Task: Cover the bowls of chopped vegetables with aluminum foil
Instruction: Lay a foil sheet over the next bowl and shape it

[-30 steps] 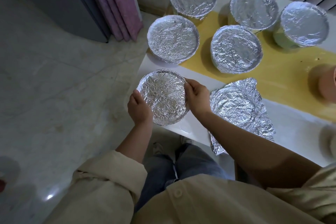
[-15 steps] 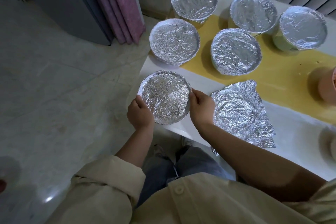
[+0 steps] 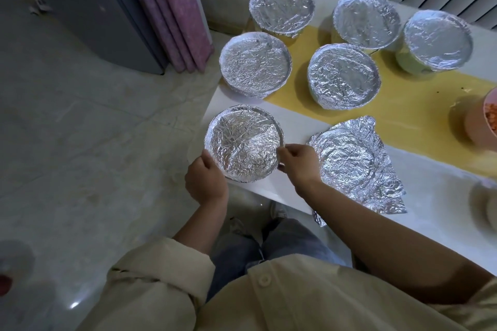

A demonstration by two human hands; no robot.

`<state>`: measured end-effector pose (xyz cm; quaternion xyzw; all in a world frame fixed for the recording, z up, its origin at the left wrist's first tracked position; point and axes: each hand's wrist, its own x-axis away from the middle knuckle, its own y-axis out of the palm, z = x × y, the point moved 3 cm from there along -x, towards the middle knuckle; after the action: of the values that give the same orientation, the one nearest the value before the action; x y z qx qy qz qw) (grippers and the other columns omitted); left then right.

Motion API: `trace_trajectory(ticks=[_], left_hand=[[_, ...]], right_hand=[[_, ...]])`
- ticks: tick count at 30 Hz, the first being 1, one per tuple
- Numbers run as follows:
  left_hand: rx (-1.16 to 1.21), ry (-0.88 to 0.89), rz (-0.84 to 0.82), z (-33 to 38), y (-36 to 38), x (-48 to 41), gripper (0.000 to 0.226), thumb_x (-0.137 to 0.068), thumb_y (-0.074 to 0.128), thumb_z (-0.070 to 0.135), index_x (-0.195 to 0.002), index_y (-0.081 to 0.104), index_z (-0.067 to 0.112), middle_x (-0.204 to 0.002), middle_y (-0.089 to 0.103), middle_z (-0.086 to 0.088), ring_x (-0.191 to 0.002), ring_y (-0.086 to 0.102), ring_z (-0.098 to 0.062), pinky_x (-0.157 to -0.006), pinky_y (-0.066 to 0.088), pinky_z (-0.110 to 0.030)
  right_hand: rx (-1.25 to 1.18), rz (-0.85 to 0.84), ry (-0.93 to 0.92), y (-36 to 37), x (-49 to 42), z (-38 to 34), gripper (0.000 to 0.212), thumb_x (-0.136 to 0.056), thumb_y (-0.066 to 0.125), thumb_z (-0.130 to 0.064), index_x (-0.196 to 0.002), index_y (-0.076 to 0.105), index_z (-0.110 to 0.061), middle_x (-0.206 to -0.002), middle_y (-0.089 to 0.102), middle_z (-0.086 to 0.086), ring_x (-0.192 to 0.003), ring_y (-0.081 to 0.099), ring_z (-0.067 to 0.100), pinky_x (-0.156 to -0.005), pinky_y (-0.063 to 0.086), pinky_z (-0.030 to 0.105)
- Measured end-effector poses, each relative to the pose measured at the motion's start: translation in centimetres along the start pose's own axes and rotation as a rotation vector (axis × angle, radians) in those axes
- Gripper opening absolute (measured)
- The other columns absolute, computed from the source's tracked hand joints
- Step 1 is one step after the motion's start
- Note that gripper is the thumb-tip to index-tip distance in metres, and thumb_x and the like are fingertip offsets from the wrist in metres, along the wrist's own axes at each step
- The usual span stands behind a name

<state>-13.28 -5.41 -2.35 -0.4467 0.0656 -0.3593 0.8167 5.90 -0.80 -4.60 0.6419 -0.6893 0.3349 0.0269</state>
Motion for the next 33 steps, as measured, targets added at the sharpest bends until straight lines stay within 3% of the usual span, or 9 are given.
trace_trajectory(ticks=[4,9,14,16,19,24,26,29,33], left_hand=[[-0.052,-0.009,-0.053,0.6,0.1,0.1,0.047,-0.107,0.034,0.023,-0.096,0.066,-0.01,-0.103,0.067,-0.029,-0.098,0.059,-0.045,-0.076,0.04,-0.043],[-0.018,-0.059,-0.128,0.8,-0.6,-0.2,0.05,-0.106,0.035,0.024,-0.094,0.067,-0.011,-0.103,0.067,-0.03,-0.099,0.06,-0.046,-0.08,0.044,-0.042],[0.293,-0.4,-0.34,-1.5,0.7,0.3,0.085,-0.082,0.039,0.075,-0.091,0.065,-0.005,-0.088,0.071,-0.023,-0.082,0.07,-0.038,-0.08,0.059,-0.05],[0.458,-0.524,-0.542,-1.0,1.0,1.5,0.052,-0.098,0.051,0.048,-0.088,0.055,-0.003,-0.085,0.068,-0.021,-0.07,0.068,-0.032,-0.064,0.062,-0.042],[0.536,-0.511,-0.609,0.1,0.9,1.9,0.016,-0.107,0.039,0.016,-0.108,0.046,0.002,-0.094,0.062,-0.03,-0.065,0.065,-0.029,-0.05,0.058,-0.031],[0.471,-0.473,-0.654,0.0,0.3,0.5,0.034,-0.106,0.04,0.016,-0.127,0.045,-0.01,-0.094,0.062,-0.028,-0.067,0.064,-0.03,-0.058,0.059,-0.038],[0.45,-0.467,-0.671,-0.1,-0.4,0.2,0.035,-0.104,0.048,0.025,-0.114,0.051,-0.008,-0.091,0.063,-0.025,-0.07,0.065,-0.033,-0.067,0.059,-0.042],[0.438,-0.466,-0.674,-0.4,-0.8,0.0,0.033,-0.101,0.055,0.027,-0.09,0.052,-0.004,-0.087,0.062,-0.024,-0.076,0.066,-0.036,-0.073,0.059,-0.044],[0.464,-0.408,-0.658,-0.4,-0.3,0.1,0.017,-0.102,0.04,0.001,-0.088,0.046,-0.005,-0.081,0.058,-0.024,-0.069,0.062,-0.031,-0.074,0.057,-0.046]], right_hand=[[0.135,0.029,-0.061,0.3,-0.2,-1.3,0.032,-0.089,0.054,-0.006,-0.063,0.057,0.011,-0.065,0.062,0.029,-0.067,0.065,0.042,-0.063,0.054,0.05],[0.007,-0.058,0.035,0.0,-0.4,-0.6,0.039,-0.085,0.059,-0.026,-0.059,0.056,0.002,-0.054,0.048,0.008,-0.059,0.046,0.021,-0.073,0.055,0.055],[0.023,-0.201,0.192,-1.2,1.0,-1.2,0.048,-0.093,0.06,-0.038,-0.084,0.067,0.008,-0.078,0.066,0.017,-0.071,0.065,0.027,-0.07,0.059,0.044],[0.018,-0.253,0.204,-0.9,1.5,-1.2,0.036,-0.094,0.061,-0.027,-0.073,0.067,0.002,-0.078,0.071,0.019,-0.072,0.07,0.03,-0.068,0.061,0.04],[0.016,-0.22,0.207,-0.1,1.4,-1.3,0.033,-0.095,0.056,-0.014,-0.068,0.065,0.002,-0.07,0.071,0.019,-0.068,0.07,0.034,-0.068,0.061,0.042],[0.042,-0.347,0.259,-0.2,1.9,-1.7,0.03,-0.097,0.056,-0.022,-0.086,0.065,0.004,-0.081,0.072,0.02,-0.064,0.067,0.027,-0.066,0.058,0.036],[0.135,-0.387,0.241,-0.8,1.6,-1.9,0.041,-0.095,0.058,-0.037,-0.087,0.065,0.002,-0.084,0.072,0.019,-0.066,0.068,0.027,-0.065,0.057,0.034],[0.239,-0.155,0.059,-1.8,0.2,-2.4,0.053,-0.088,0.061,-0.051,-0.077,0.068,0.001,-0.075,0.071,0.017,-0.068,0.07,0.028,-0.073,0.059,0.046],[0.188,-0.003,-0.128,-1.1,-0.4,-3.0,0.016,-0.077,0.059,-0.014,-0.072,0.07,-0.004,-0.062,0.064,0.017,-0.062,0.066,0.031,-0.071,0.057,0.051]])
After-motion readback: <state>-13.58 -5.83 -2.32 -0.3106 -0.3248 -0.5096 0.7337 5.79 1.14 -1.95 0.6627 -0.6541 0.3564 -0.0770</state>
